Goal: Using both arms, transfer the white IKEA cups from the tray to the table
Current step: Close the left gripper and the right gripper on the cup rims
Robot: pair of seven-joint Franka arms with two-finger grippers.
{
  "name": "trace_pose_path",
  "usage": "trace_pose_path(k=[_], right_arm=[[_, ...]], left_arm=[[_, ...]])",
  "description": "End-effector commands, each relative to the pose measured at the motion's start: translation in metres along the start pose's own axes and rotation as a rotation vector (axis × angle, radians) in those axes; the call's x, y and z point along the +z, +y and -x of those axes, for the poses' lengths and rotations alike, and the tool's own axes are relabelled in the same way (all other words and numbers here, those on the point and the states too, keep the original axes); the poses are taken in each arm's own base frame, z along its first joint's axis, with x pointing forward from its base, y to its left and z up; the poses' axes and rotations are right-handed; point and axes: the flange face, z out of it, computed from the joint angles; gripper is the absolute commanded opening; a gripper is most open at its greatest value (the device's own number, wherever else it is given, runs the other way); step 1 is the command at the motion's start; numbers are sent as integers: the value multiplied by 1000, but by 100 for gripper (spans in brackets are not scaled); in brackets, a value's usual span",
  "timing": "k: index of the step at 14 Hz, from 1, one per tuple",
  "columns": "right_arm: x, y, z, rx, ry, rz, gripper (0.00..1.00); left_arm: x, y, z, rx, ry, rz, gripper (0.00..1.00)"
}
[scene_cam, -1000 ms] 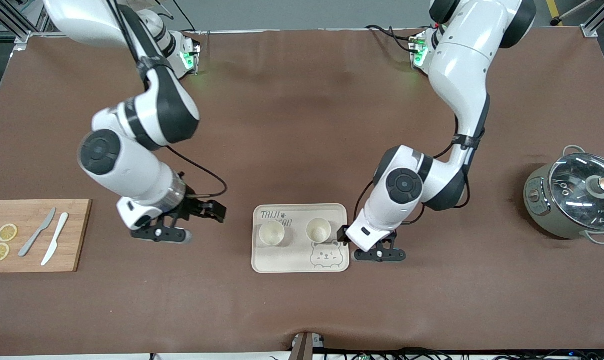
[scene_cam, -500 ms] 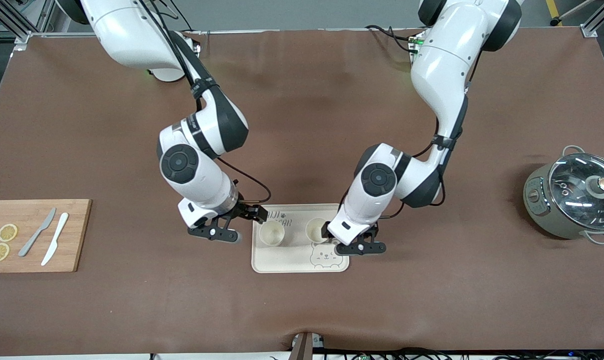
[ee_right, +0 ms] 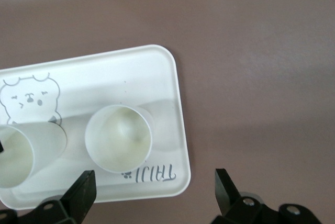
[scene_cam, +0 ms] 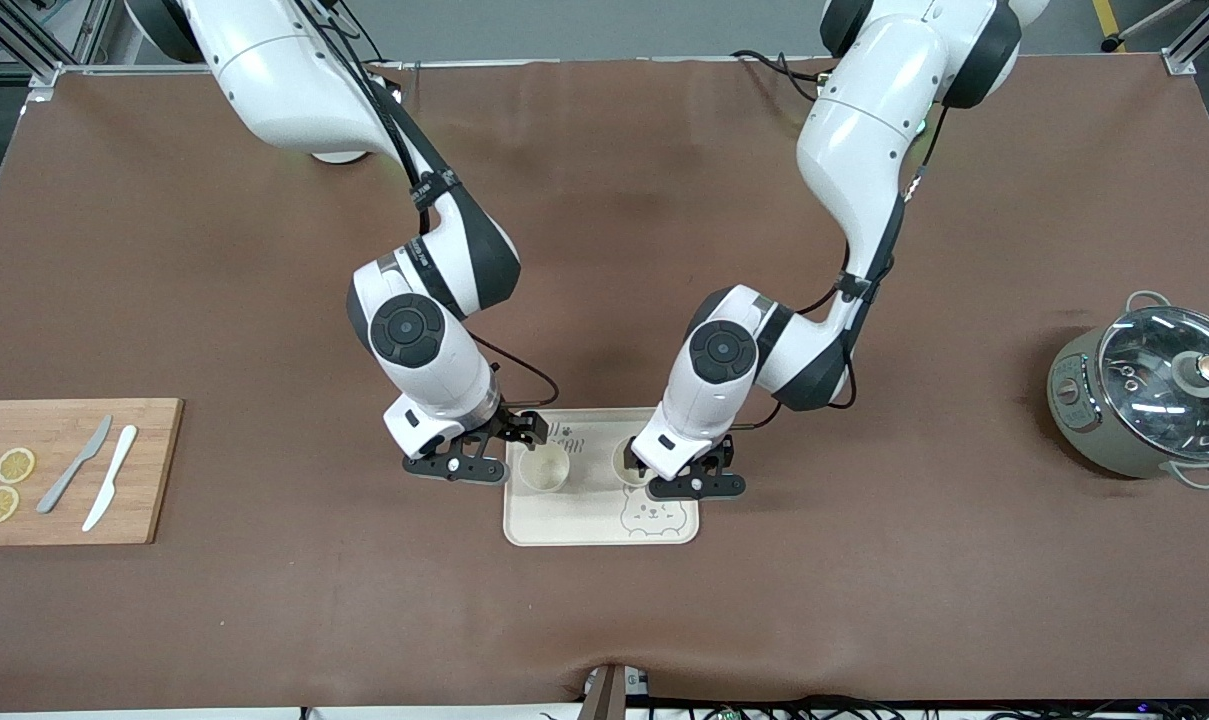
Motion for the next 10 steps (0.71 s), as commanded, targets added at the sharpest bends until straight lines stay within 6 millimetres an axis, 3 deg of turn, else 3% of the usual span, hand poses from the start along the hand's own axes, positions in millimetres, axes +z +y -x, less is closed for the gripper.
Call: trace_pose_path(k=[1, 5, 6, 7, 10], right_arm=[[14, -4, -7, 11, 37, -1, 100], [26, 0, -10, 16, 46, -5, 100], [30, -2, -9, 12, 47, -4, 100], [36, -2, -8, 9, 42, 0, 100], [47, 1, -7, 5, 34, 10, 100]], left_arm=[[6, 9, 5, -37, 11, -9, 100], [15, 12, 10, -53, 8, -14, 100], [12, 14, 8, -111, 17, 4, 17], [10, 12, 6, -150, 18, 5, 0], [11, 13, 7, -146, 24, 7, 0]])
